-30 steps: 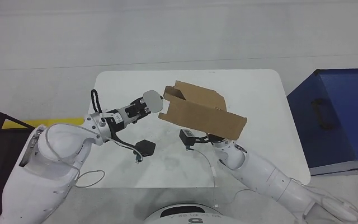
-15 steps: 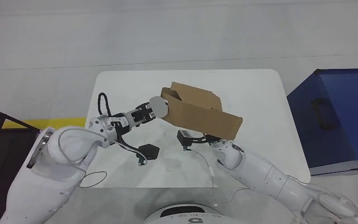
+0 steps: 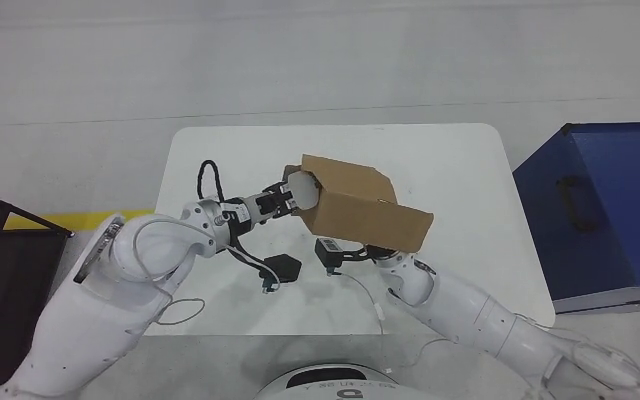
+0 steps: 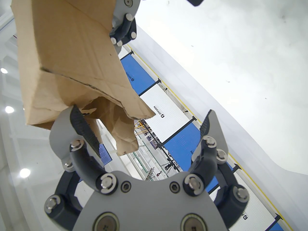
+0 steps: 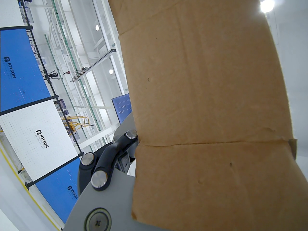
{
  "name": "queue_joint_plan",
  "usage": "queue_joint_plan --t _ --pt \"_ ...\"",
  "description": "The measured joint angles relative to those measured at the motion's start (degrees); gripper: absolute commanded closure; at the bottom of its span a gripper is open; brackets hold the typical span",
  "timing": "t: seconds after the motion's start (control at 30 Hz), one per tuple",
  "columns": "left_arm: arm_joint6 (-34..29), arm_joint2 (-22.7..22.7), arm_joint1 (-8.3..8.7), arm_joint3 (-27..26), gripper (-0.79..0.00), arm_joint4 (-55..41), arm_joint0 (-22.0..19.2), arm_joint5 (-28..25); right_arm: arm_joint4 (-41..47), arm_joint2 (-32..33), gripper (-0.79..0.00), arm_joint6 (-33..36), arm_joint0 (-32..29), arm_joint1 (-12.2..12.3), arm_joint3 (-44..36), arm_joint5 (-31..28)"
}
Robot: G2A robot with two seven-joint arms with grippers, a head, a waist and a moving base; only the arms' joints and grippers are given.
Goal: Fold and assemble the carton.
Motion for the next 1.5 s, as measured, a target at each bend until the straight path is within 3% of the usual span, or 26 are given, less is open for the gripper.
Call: queue_joint_plan --t 0.4,0.57,0.77,1.0,1.13,1.3,1.5 --pt "-0.22 5.64 -0.23 0.72 -0.785 1.55 -4.4 -2.03 0.0 -2.37 0.0 0.26 1.56 -0.23 1.39 0.0" --pt "-1.68 5.37 -0.32 1.21 -0.785 -0.11 -4.74 -1.32 0.0 -2.94 0.0 1.15 2.19 -0.45 1.9 0.0" --pt "-5.05 -1.4 0.12 2.49 -0.785 -7.31 -0.14 2.57 0.0 -2.25 0.0 3.66 2.32 -0.17 1.57 0.0" --pt "-4.06 -13.67 0.98 5.97 -0.785 -19.83 12.09 14.13 0.0 -2.22 0.0 3.7 2.31 -0.16 1.57 0.0" --pt "-0.16 -17.55 1.25 8.31 -0.785 -24.75 18.21 20.3 0.0 -1.09 0.0 4.27 1.26 -0.23 0.33 -0.01" --pt "4.97 -18.04 1.34 10.76 -0.785 -28.38 21.79 24.74 0.0 2.33 0.0 4.92 -1.39 -0.09 -1.4 0.0" --pt "6.37 -12.23 0.99 11.45 -0.785 -25.98 18.39 23.34 0.0 4.38 0.0 2.29 -2.95 -0.2 -1.5 0.0"
